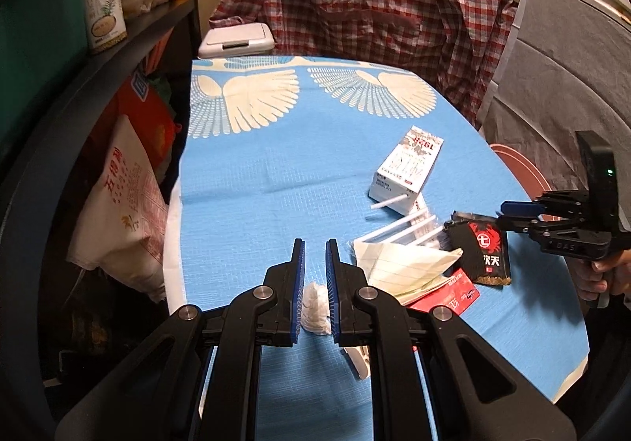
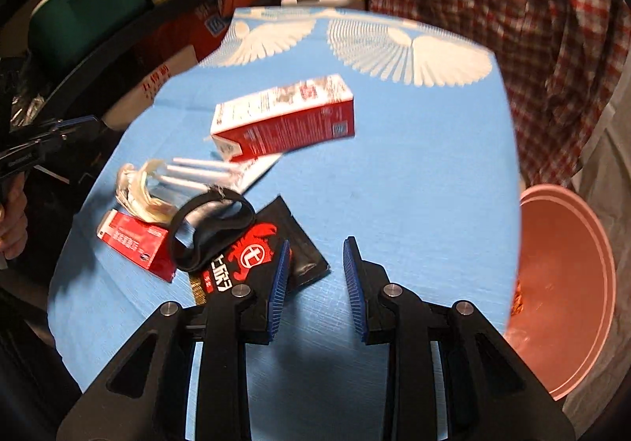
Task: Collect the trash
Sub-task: 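Grasp the white crumpled tissue with the left tool while the right tool grasps the black snack packet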
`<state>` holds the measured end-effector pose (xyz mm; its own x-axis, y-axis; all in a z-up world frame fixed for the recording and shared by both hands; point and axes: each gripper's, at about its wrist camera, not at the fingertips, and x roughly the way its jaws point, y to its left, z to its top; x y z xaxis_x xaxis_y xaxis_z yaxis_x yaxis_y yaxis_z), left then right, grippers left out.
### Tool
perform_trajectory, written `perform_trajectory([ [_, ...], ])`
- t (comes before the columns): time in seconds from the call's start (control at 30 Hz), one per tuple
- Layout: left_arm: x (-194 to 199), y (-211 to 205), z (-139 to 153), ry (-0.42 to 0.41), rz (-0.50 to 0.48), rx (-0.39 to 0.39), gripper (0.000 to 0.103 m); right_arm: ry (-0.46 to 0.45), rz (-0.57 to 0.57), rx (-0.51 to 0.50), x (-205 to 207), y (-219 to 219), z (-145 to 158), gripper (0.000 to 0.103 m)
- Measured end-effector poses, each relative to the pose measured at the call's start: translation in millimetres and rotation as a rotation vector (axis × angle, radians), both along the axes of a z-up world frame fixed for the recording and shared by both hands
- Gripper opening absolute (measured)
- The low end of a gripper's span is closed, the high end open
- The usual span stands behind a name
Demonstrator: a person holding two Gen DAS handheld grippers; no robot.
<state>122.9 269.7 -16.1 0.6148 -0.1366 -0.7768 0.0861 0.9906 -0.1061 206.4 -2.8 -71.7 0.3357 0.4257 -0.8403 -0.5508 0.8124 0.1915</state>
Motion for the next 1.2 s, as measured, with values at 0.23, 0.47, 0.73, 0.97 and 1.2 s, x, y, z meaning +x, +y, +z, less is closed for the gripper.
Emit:
perform_trajectory([
  [0.23,5.6,4.4,-28.4,0.101,-0.026,-0.001,0.011,0.037,0.022,0.014,2.1,6.8,-5.3,0.029],
  [0.47,8.6,0.2,-51.3,0.170,-0.048,0.011,0.015,0.028,0.044,0.008,0.2,9.4,-3.8,0.002],
  [0.73,9.9,-4.3,-54.3,0.181,-0.063,0.019,0.032,0.010,0.054,0.025,-2.6,5.1,5.1,0.001],
  [0.97,12.1,-4.9,-56.3,0.191,-0.064,0.031,0.011,-0.033,0.018,0.073,-1.3,-5.3,22.1,0.000],
  [1.2,14.6,-2.3,-44.1,0.147,-0.033,0.022,0.004,-0.059,-0.045,0.138,4.0,-27.9,39.4,0.000],
])
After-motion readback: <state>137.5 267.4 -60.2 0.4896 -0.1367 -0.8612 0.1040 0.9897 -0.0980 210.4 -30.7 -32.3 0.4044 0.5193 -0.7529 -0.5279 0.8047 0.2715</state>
